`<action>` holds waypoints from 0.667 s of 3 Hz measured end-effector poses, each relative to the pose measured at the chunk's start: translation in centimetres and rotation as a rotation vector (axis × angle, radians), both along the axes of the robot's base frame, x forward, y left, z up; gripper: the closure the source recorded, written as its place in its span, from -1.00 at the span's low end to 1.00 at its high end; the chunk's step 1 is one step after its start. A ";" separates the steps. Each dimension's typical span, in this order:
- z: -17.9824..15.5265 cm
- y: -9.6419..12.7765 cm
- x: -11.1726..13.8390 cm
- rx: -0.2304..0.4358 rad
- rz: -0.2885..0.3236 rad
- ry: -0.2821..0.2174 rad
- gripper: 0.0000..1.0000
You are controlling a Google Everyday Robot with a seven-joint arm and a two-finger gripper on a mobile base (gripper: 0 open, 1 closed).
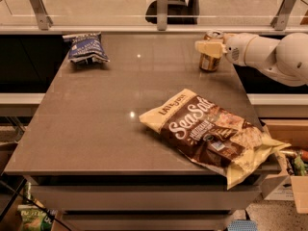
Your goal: Pick orange can
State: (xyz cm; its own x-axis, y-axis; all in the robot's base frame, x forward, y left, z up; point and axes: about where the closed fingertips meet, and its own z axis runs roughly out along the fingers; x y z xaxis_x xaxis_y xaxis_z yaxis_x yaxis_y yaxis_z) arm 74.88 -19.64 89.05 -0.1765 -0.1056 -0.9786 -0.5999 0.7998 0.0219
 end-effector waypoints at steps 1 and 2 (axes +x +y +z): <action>-0.1 0.3 0.1 0.001 0.004 0.001 0.31; -0.1 0.6 0.1 0.001 0.008 0.002 0.76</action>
Offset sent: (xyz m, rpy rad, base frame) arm 0.0004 0.0023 -0.0005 0.0006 0.0007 0.0033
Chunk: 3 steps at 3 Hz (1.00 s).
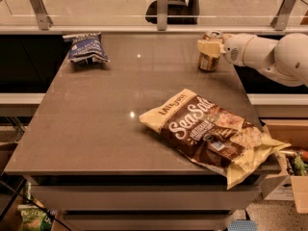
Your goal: Pick orange can
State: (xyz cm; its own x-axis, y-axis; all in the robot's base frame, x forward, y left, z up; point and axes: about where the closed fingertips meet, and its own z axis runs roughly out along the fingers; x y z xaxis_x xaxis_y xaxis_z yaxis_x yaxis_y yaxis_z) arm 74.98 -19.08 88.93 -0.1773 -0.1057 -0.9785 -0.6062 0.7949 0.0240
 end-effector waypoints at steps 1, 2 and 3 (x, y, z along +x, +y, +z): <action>-0.1 0.3 0.0 0.001 0.004 0.001 1.00; -0.1 0.3 0.0 0.001 0.004 0.001 1.00; 0.7 0.6 -0.2 -0.003 0.029 -0.006 1.00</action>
Offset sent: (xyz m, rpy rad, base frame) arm 0.0004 0.0027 -0.0006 0.0006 0.0008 0.0038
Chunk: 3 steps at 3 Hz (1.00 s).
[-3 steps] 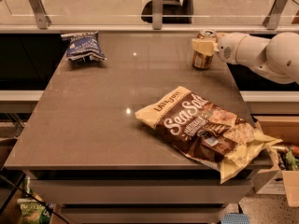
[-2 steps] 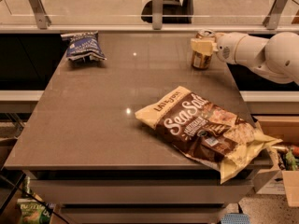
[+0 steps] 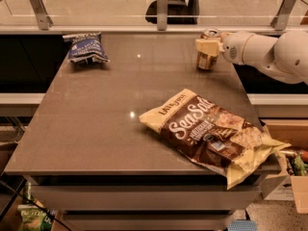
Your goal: Pick orange can
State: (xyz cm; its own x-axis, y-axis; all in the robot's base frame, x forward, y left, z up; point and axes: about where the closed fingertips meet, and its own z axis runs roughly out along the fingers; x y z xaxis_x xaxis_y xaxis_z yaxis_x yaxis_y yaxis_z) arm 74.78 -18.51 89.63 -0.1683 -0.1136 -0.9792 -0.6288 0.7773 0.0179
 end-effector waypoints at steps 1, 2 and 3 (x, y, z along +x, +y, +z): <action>1.6 0.1 -0.5 -0.043 0.031 -0.019 1.00; 3.6 -0.2 -1.1 -0.113 0.048 -0.041 1.00; 5.9 -0.4 -1.9 -0.177 0.045 -0.075 1.00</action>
Offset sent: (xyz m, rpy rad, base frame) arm -0.0201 -0.0128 0.0624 -0.1988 -0.0702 0.0555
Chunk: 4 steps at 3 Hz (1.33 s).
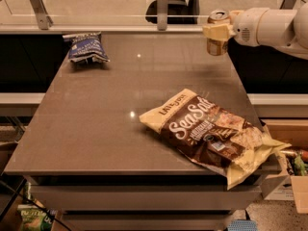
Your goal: Pick orange can
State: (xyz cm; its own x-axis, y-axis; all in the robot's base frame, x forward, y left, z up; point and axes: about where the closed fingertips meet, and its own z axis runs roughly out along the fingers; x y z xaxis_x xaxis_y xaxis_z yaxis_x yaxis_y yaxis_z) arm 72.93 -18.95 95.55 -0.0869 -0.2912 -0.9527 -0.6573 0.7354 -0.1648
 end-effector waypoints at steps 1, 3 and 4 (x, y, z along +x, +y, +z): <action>1.9 -0.1 -0.2 -0.034 0.005 -0.038 1.00; 7.4 -0.2 -0.2 -0.045 0.064 -0.166 1.00; 7.4 -0.1 -0.2 -0.045 0.064 -0.166 1.00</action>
Offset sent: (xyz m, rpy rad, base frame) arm -0.0022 -0.0114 0.0654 -0.0434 -0.1571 0.0382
